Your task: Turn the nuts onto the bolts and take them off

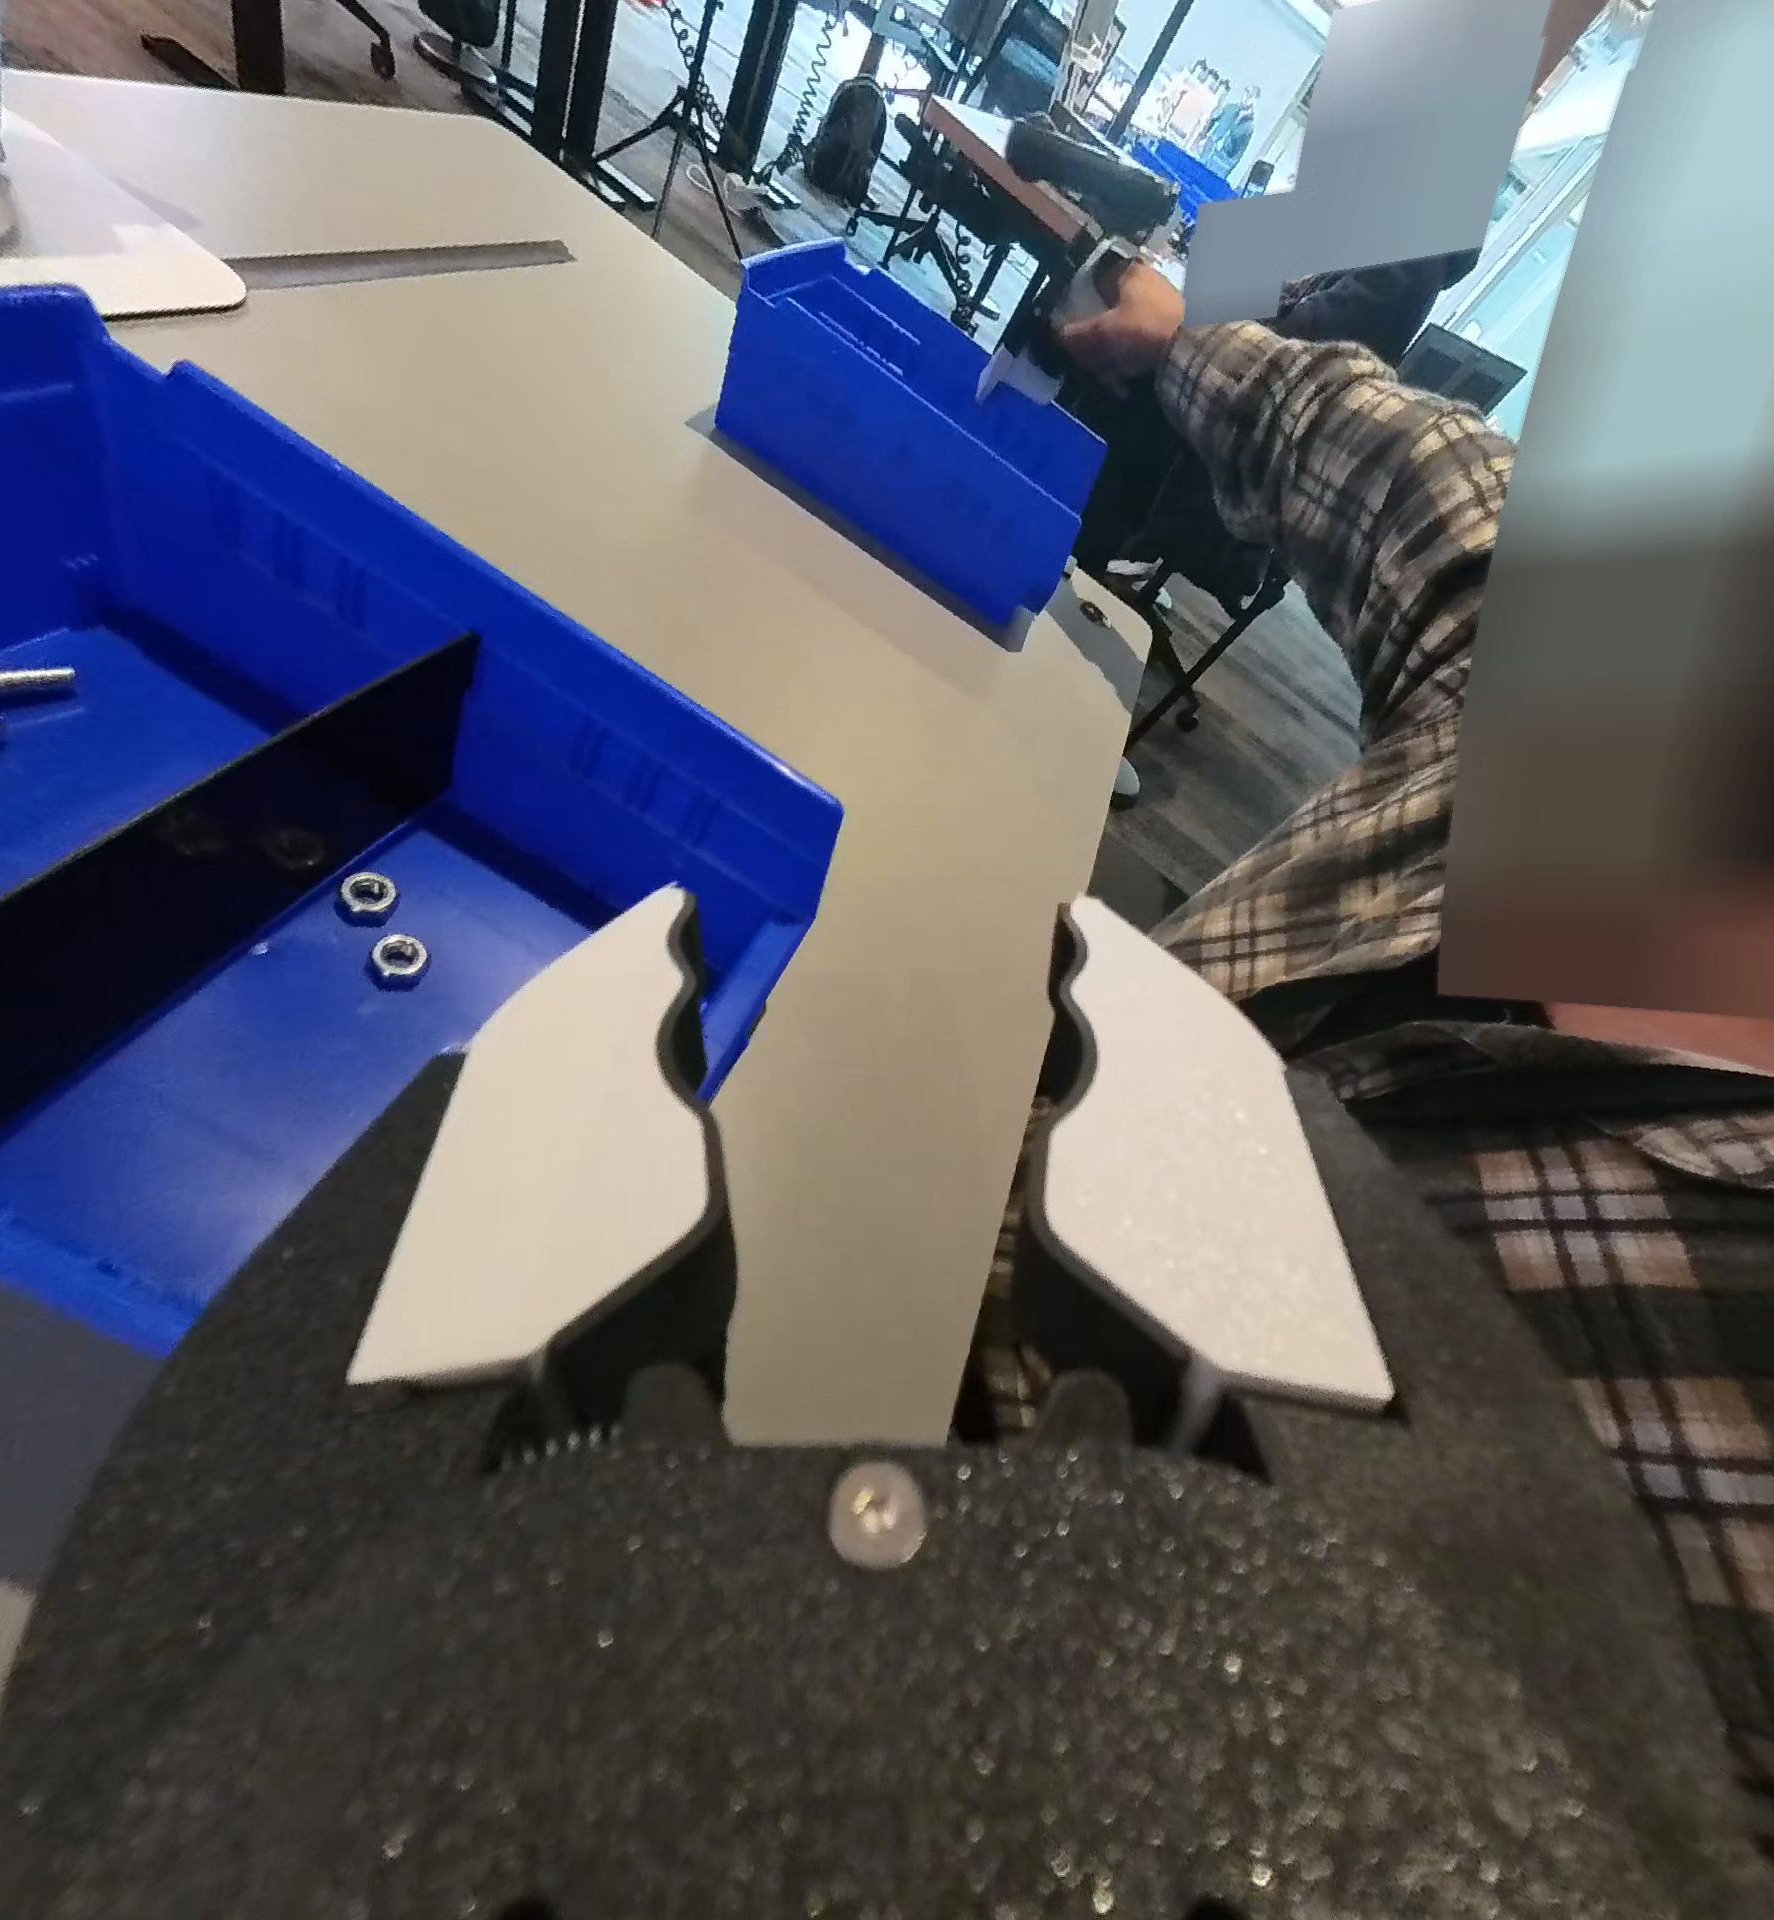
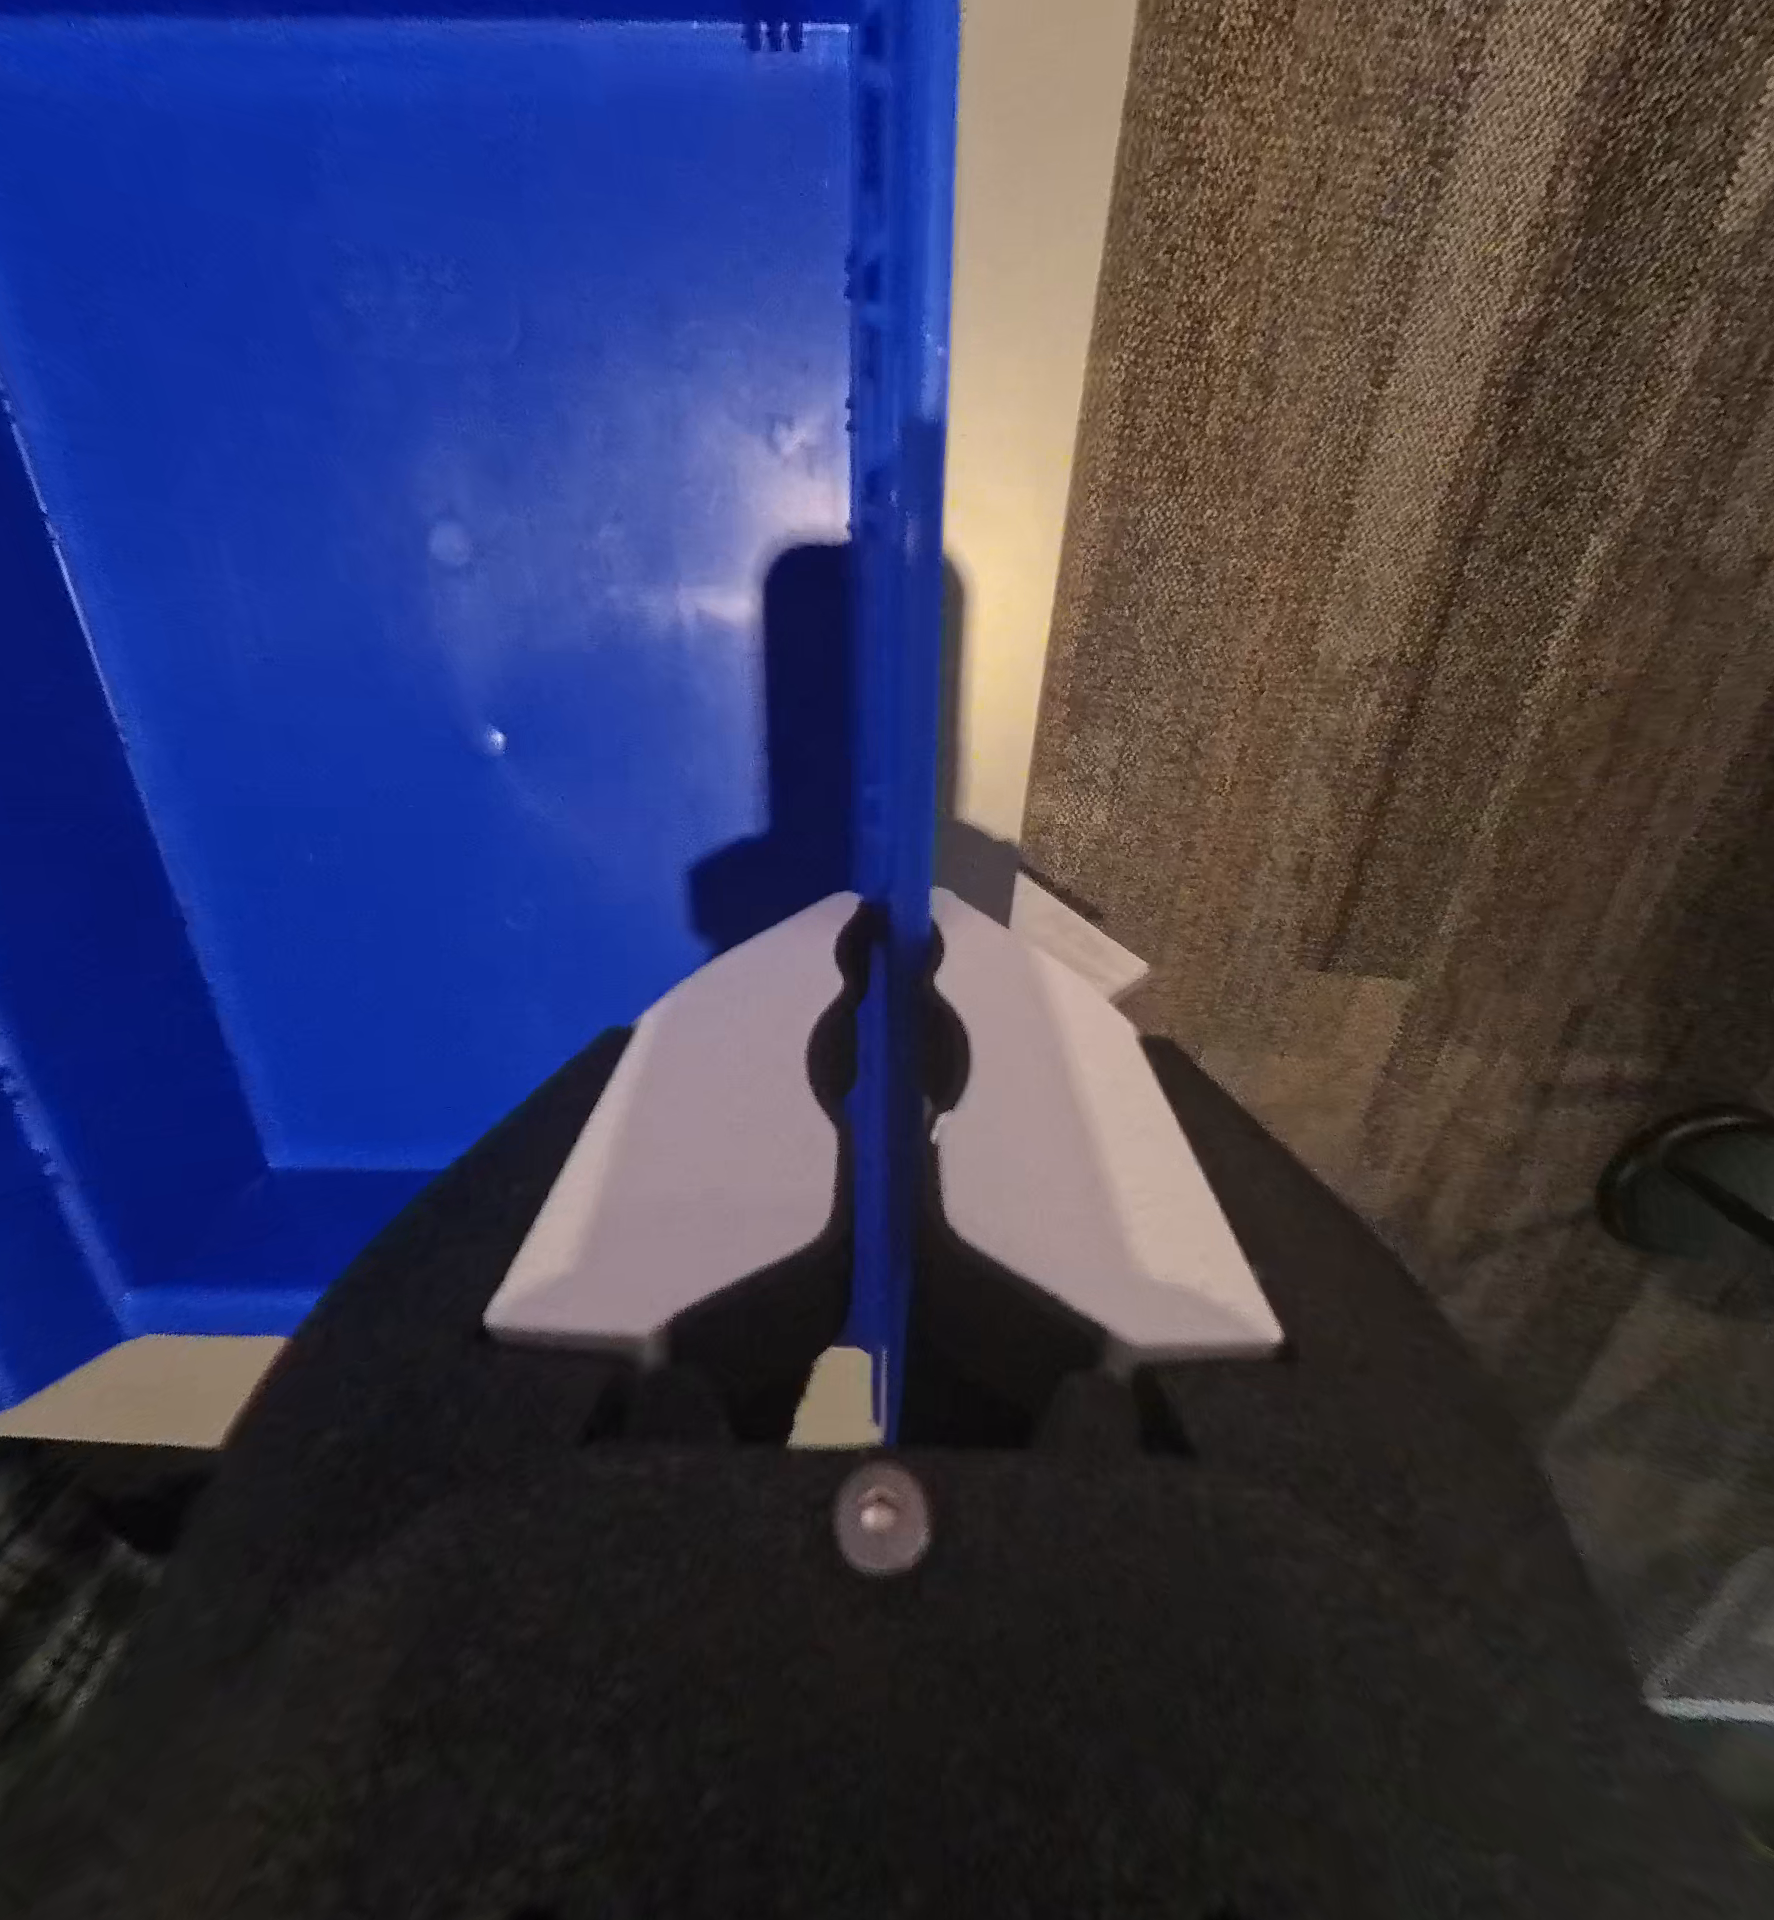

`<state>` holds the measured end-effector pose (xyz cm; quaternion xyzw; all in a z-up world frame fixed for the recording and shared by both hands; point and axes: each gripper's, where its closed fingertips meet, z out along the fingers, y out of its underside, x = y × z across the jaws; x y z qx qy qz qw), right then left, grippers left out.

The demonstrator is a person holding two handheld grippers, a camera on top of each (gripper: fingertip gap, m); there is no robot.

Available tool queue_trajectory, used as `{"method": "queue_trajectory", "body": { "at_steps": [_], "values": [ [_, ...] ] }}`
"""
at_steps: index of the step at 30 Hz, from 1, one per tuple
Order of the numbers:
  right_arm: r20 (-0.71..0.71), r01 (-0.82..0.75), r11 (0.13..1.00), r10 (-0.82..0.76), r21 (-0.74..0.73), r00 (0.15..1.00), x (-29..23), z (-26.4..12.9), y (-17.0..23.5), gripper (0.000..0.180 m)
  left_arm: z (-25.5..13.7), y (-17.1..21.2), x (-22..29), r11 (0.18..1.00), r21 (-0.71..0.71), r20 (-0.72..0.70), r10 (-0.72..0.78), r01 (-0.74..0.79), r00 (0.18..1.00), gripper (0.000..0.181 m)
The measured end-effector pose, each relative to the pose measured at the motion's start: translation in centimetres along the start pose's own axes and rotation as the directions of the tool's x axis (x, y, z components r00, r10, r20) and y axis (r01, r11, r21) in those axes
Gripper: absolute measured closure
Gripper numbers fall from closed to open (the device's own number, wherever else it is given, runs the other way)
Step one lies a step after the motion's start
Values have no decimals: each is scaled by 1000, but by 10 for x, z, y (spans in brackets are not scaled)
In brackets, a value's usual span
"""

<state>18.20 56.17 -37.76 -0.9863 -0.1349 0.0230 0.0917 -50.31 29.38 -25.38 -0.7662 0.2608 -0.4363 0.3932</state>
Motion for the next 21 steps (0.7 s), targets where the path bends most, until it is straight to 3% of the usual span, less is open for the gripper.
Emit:
{"method": "queue_trajectory", "body": {
  "at_steps": [12, 14, 16, 19, 21],
  "values": [
    [-20, -58, 997, 58, 42, 998, 11, -6, 7, 169, -3, 2, 5, 1000, 8, 1, 10, -10, 1000, 117],
    [-57, -36, 990, 44, 133, 997, 13, -26, -7, 142, -5, 2, 3, 1000, 5, 14, 9, -10, 1000, 116],
    [-13, -32, 950, 38, 312, 999, -7, -62, -34, 131, -7, 1, -1, 1000, 3, 37, 3, -3, 999, 115],
    [49, 31, 826, -70, 563, 996, -76, -123, -66, 120, -9, -4, -11, 1000, -12, 82, 1, 0, 997, 115],
    [43, 100, 795, -157, 598, 987, -132, -140, -66, 111, -7, -4, -25, 998, -69, 142, 12, -2, 990, 115]
  ]
}}
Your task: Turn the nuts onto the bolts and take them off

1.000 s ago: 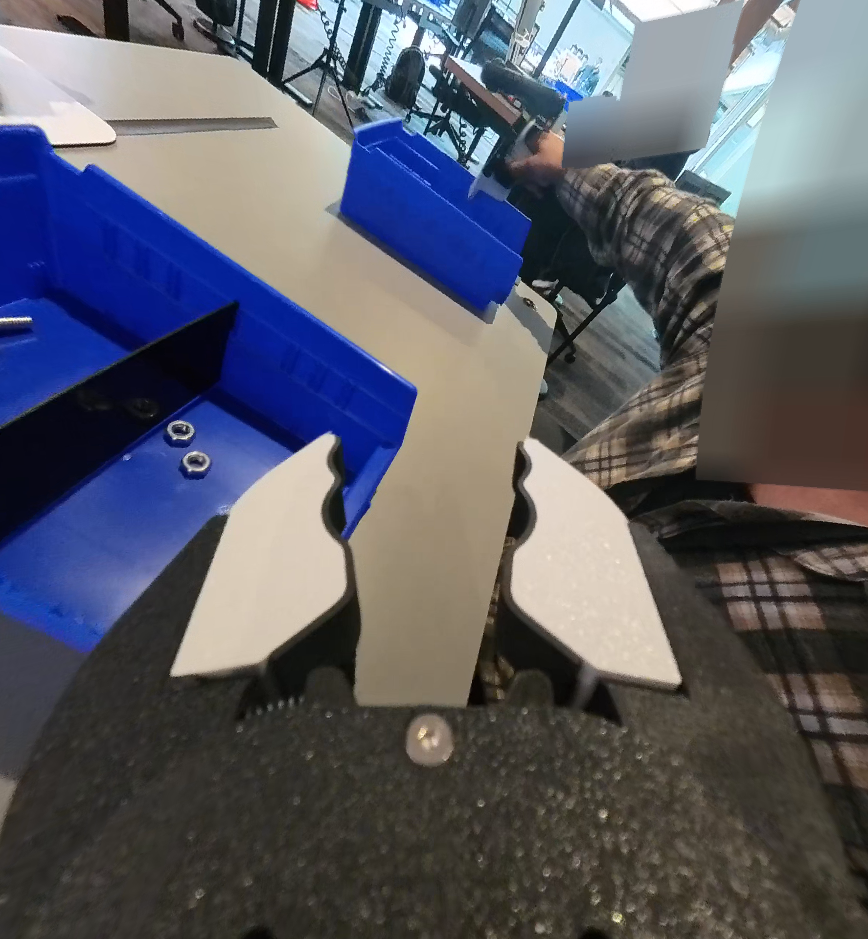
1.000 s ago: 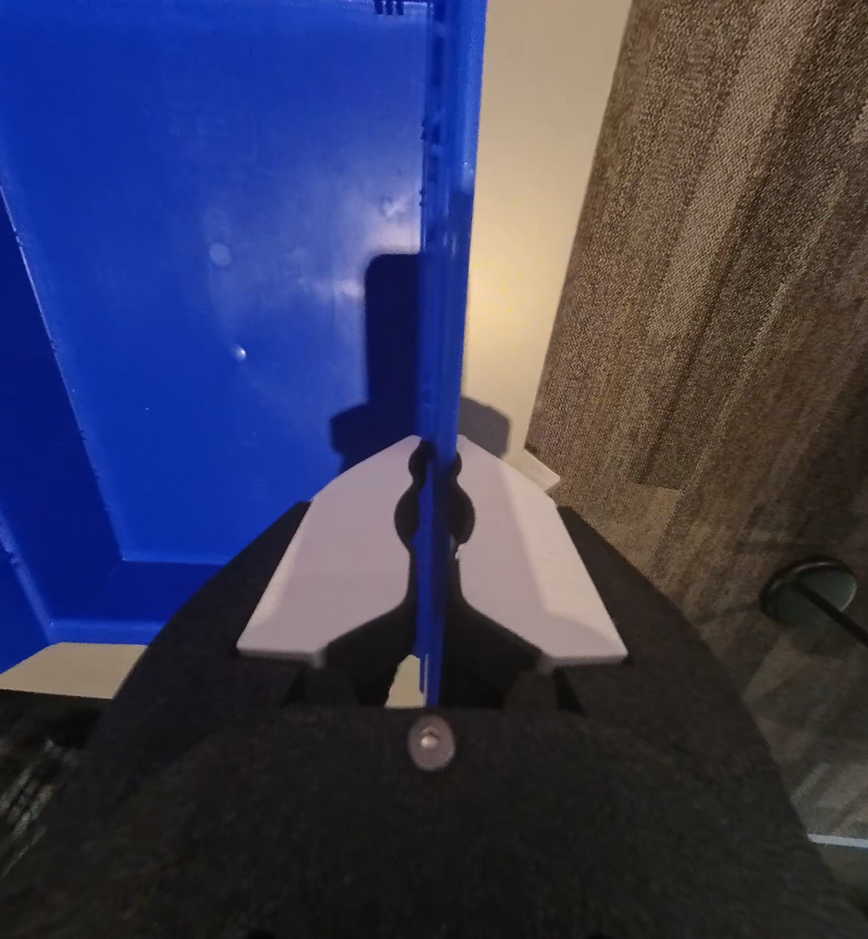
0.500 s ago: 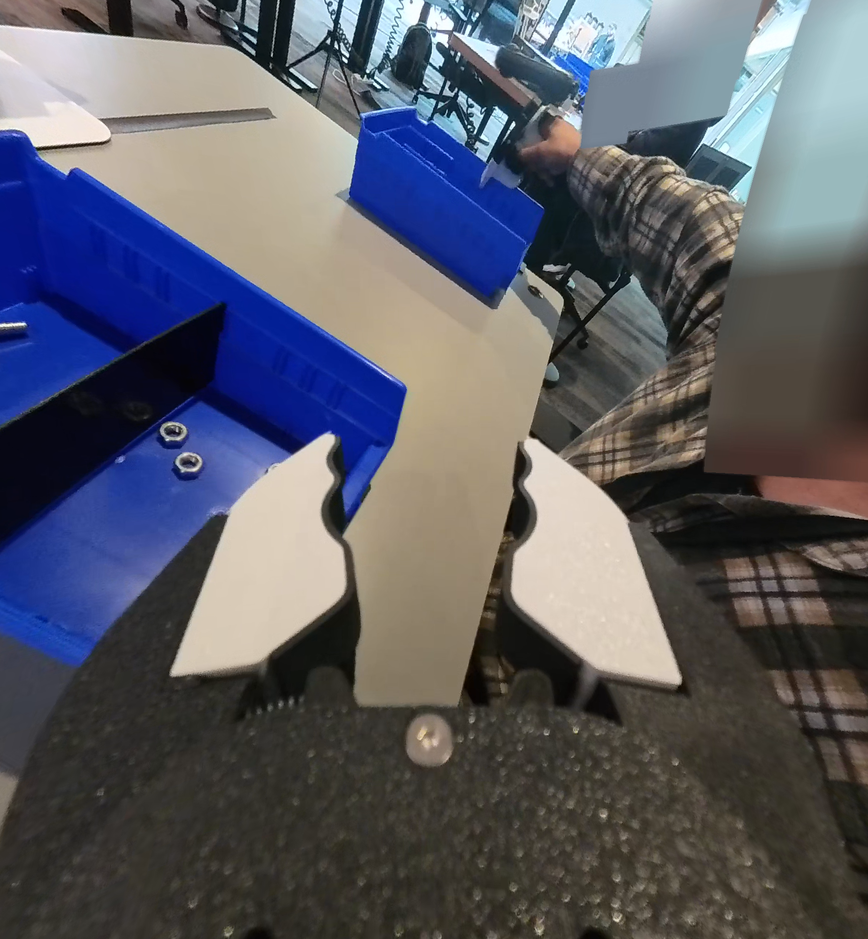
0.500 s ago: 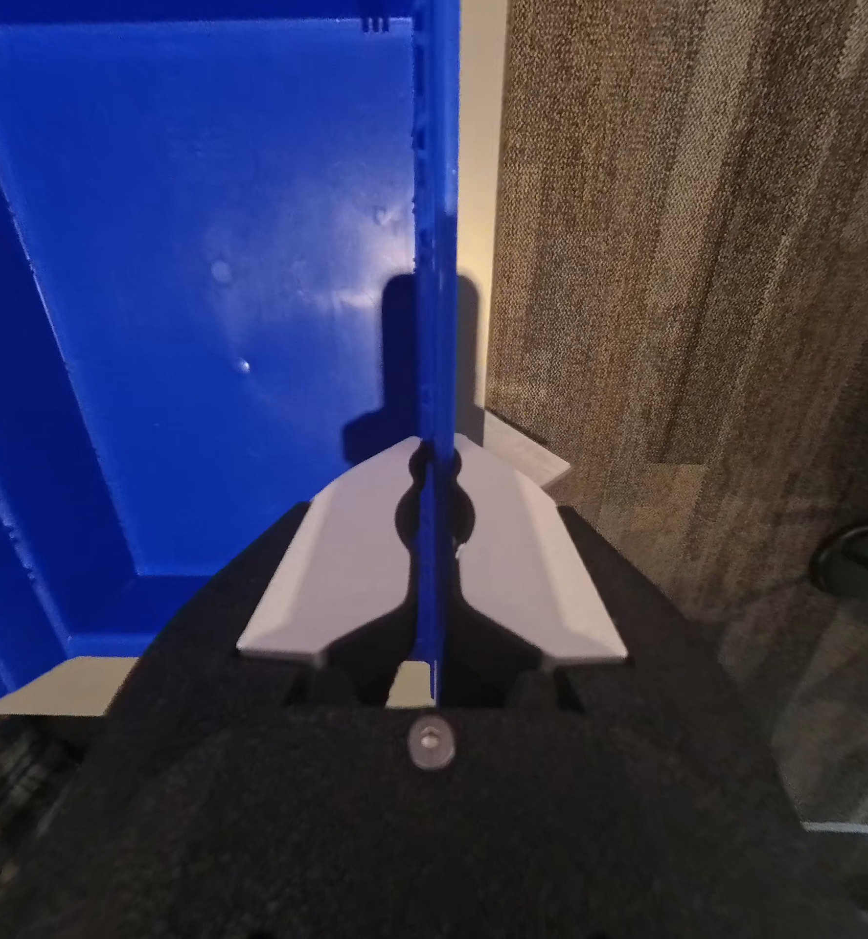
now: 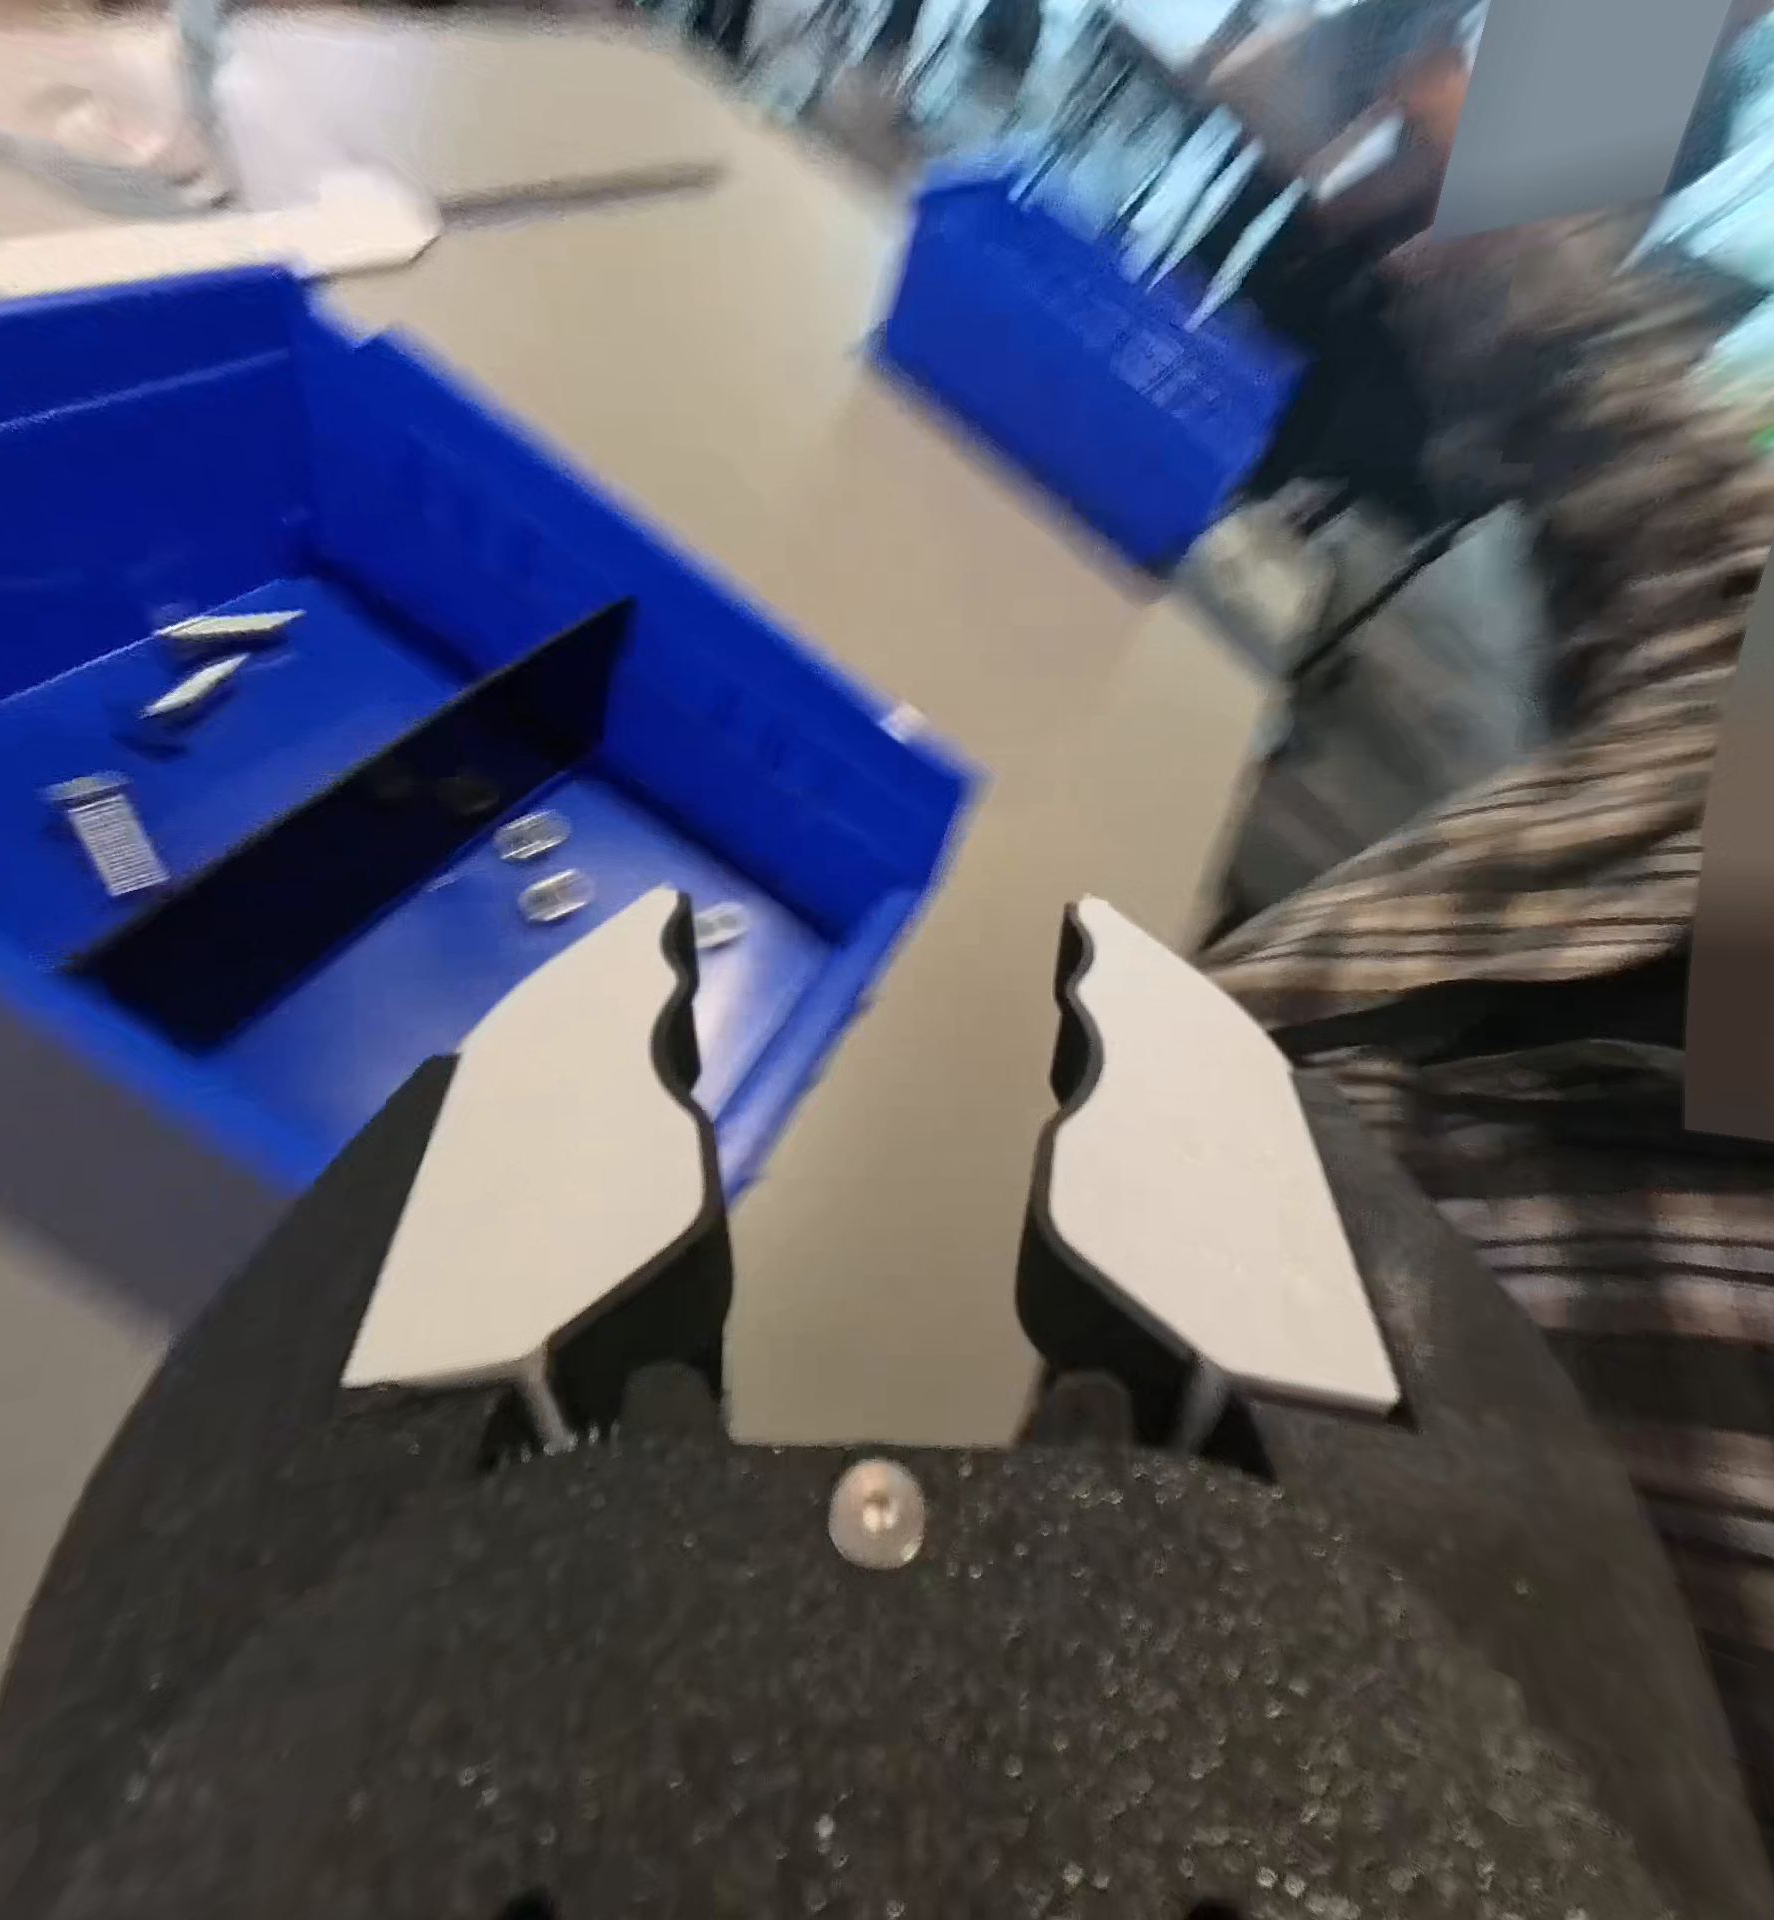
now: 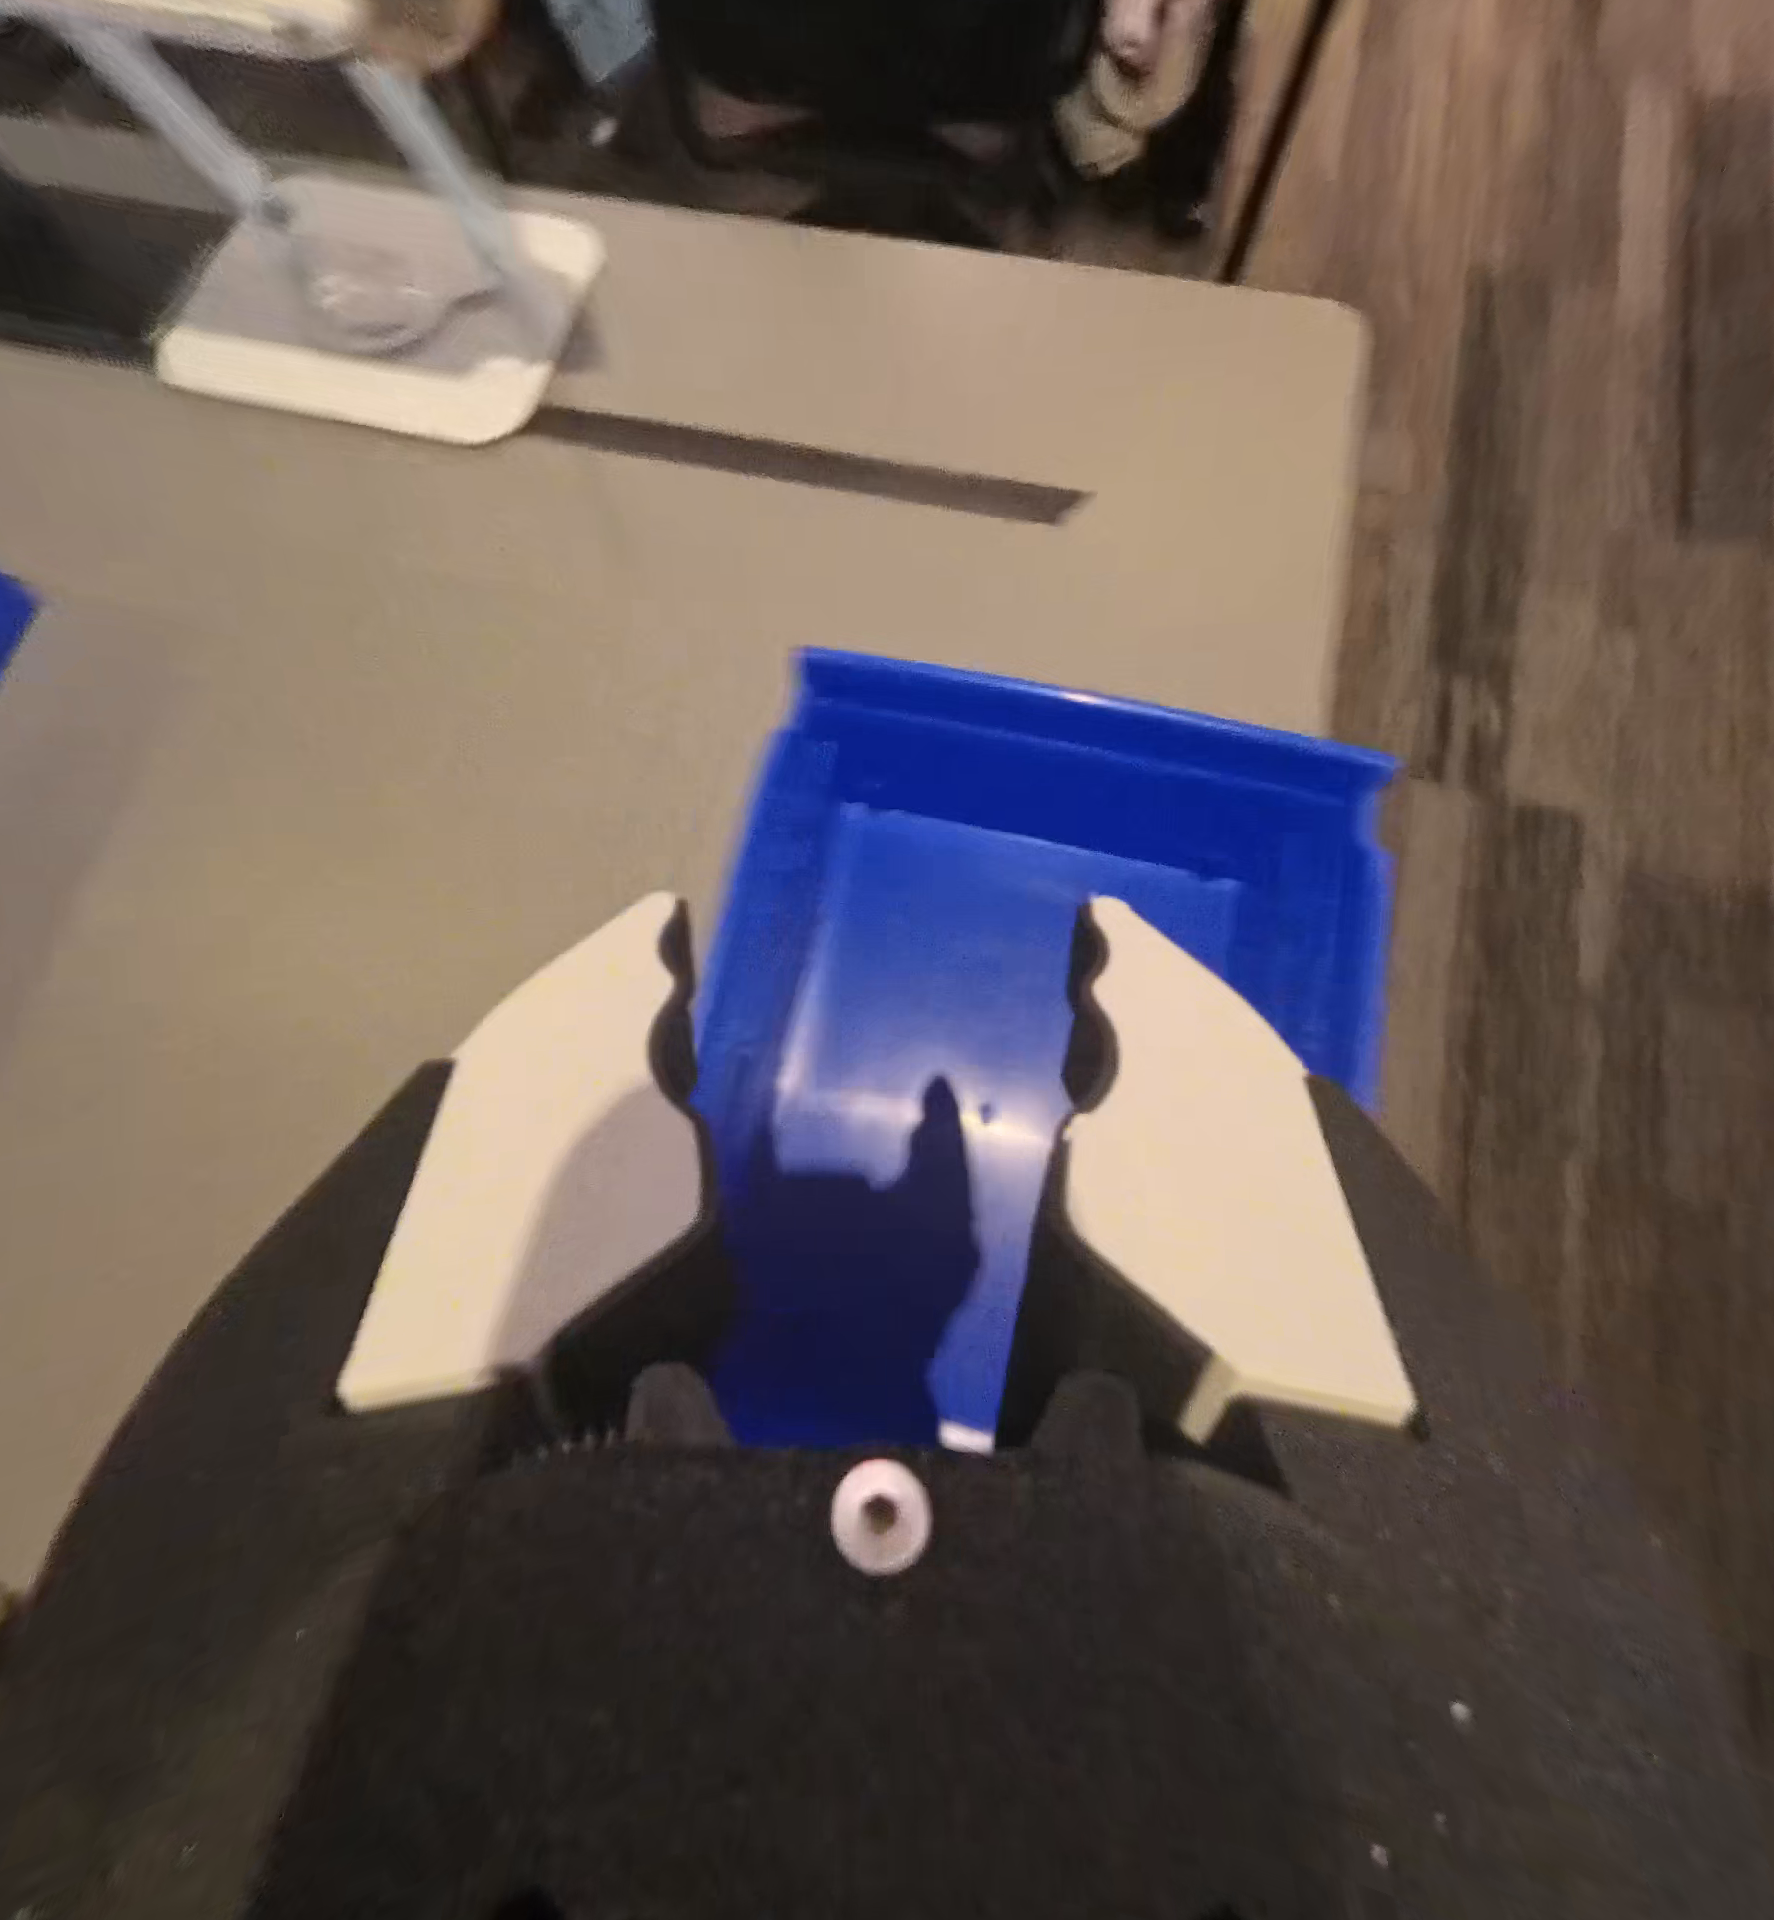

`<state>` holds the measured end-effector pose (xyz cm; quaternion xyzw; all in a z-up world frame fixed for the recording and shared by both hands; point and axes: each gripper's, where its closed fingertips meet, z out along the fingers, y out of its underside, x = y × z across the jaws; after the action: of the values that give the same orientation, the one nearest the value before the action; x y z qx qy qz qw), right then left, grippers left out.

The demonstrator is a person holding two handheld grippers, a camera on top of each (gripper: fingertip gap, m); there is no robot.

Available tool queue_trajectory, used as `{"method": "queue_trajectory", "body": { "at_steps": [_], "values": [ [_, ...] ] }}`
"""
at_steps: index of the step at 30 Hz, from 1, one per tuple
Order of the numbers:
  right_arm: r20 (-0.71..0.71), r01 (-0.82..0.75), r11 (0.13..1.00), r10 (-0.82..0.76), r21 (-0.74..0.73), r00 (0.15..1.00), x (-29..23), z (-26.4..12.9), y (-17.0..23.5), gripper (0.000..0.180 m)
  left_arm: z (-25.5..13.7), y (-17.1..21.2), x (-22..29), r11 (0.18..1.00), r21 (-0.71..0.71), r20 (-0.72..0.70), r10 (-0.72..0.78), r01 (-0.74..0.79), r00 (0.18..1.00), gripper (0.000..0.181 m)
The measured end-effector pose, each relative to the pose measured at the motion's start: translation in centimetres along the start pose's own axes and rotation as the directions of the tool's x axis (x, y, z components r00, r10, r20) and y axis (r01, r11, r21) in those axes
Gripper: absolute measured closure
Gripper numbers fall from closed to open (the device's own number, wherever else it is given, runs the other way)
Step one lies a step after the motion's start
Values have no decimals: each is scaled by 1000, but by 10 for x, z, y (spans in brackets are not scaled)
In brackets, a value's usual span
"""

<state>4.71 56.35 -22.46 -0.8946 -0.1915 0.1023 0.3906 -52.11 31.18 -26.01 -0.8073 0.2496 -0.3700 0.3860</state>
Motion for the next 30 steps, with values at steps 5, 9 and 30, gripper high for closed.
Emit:
{"method": "queue_trajectory", "body": {
  "at_steps": [5, 9, 30],
  "values": [
    [166, 162, 986, -153, -41, 974, -139, 16, 24, 97, 2, -5, -57, 985, -175, 241, 39, 4, 970, 106],
    [393, 205, 978, -173, -41, 903, -226, 40, 63, 96, 0, -12, -99, 967, -217, 367, -49, 137, 929, 94],
    [632, 97, 990, -13, -99, 775, -285, 64, 128, 128, 16, 85, -135, 637, -626, 484, -135, 450, 865, 113]
  ]
}}
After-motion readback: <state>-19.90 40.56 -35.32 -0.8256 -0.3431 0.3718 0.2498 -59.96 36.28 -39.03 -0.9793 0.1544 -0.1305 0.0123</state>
